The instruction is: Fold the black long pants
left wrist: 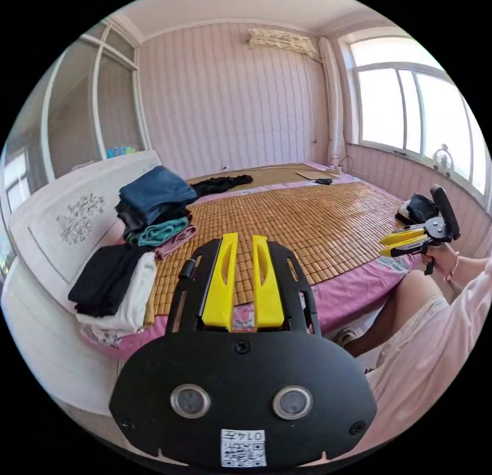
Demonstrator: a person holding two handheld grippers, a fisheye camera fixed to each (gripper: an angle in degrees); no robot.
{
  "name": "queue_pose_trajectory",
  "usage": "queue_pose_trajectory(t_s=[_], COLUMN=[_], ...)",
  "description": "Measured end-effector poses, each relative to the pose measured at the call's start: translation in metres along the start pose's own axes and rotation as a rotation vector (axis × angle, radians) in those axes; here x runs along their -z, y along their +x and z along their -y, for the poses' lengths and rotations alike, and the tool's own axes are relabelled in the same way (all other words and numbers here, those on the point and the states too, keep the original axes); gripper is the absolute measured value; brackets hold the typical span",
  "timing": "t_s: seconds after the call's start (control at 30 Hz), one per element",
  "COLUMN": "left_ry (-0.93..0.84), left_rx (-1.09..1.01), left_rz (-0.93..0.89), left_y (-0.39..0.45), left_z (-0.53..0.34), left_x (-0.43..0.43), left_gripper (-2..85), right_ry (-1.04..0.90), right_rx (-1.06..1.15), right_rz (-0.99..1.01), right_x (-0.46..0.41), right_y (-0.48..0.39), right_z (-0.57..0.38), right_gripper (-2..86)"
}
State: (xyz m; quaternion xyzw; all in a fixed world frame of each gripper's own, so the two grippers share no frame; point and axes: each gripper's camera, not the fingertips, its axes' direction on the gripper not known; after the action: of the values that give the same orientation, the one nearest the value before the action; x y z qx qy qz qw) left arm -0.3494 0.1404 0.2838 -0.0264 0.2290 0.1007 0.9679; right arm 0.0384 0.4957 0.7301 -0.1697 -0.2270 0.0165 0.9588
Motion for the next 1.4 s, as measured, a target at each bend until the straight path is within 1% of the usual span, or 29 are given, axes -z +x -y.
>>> queue_pose_trajectory(t_s=[0.03,0.1,0.13,0.2,0.3,0.47,0.53,0.6,0.63,0.67,0.77,0.83,0.9,0.97,1.0,1.07,1.17,1.27,1.33,1.4], left_ry=[-0.008,-0.048,-0.058,-0.102,-0.13,-0.099,-0.099,-0.114,-0.115,-0.124,-0.171,-0.167,-0.168,-0.211,-0.21,-0.201,-0.085,-0.017,0.05,0.162], left_rx=[0.027,0.151,0.184,0.307,0.423,0.512,0.537,0.568,0.568,0.554,0.569,0.585,0.577,0.568,0.568,0.578,0.561,0.524,0.498,0.41], left_rz=[0.033,0.137,0.154,0.225,0.284,0.314,0.32,0.308,0.307,0.3,0.294,0.341,0.381,0.418,0.441,0.44,0.402,0.415,0.405,0.387], left_y=[-0.017,-0.084,-0.1,-0.161,-0.223,-0.293,-0.316,-0.344,-0.349,-0.358,-0.377,-0.382,-0.382,-0.381,-0.378,-0.376,-0.364,-0.348,-0.337,-0.314], left_z=[-0.008,-0.04,-0.049,-0.079,-0.105,-0.113,-0.109,-0.1,-0.098,-0.094,-0.087,-0.084,-0.078,-0.073,-0.07,-0.063,-0.046,-0.009,0.02,0.069], left_x=[0.006,0.028,0.033,0.047,0.056,0.05,0.04,0.025,0.021,0.012,-0.008,-0.01,-0.013,-0.019,-0.019,-0.016,0.001,0.013,0.025,0.047], left_gripper=[5.9,6.6,7.0,8.3,8.9,9.9,10.4,11.0,11.0,11.4,11.7,11.1,10.2,9.4,8.8,7.5,4.5,3.1,2.6,2.2], right_ry=[0.006,0.019,0.02,0.02,-0.009,-0.07,-0.095,-0.141,-0.147,-0.153,-0.161,-0.2,-0.283,-0.289,-0.284,-0.283,-0.219,-0.154,-0.064,0.082], right_rx=[0.049,0.234,0.273,0.416,0.574,0.753,0.763,0.743,0.743,0.75,0.795,0.751,0.701,0.679,0.674,0.673,0.701,0.648,0.611,0.562], right_rz=[0.022,0.122,0.148,0.241,0.331,0.396,0.418,0.51,0.516,0.512,0.417,0.385,0.399,0.432,0.46,0.5,0.521,0.554,0.575,0.615], right_x=[-0.012,-0.057,-0.067,-0.109,-0.162,-0.245,-0.275,-0.308,-0.315,-0.329,-0.371,-0.403,-0.446,-0.46,-0.46,-0.453,-0.422,-0.384,-0.35,-0.288], right_y=[-0.011,-0.055,-0.066,-0.108,-0.161,-0.235,-0.255,-0.276,-0.281,-0.294,-0.325,-0.334,-0.335,-0.326,-0.318,-0.308,-0.288,-0.255,-0.228,-0.181], right_z=[0.01,0.048,0.057,0.088,0.126,0.183,0.204,0.234,0.24,0.25,0.263,0.268,0.268,0.266,0.265,0.265,0.271,0.288,0.298,0.308], right_gripper=[11.6,13.2,13.2,13.5,13.6,13.7,13.9,14.9,15.1,15.2,14.9,13.6,11.8,9.2,5.9,3.6,2.2,1.5,1.3,1.2])
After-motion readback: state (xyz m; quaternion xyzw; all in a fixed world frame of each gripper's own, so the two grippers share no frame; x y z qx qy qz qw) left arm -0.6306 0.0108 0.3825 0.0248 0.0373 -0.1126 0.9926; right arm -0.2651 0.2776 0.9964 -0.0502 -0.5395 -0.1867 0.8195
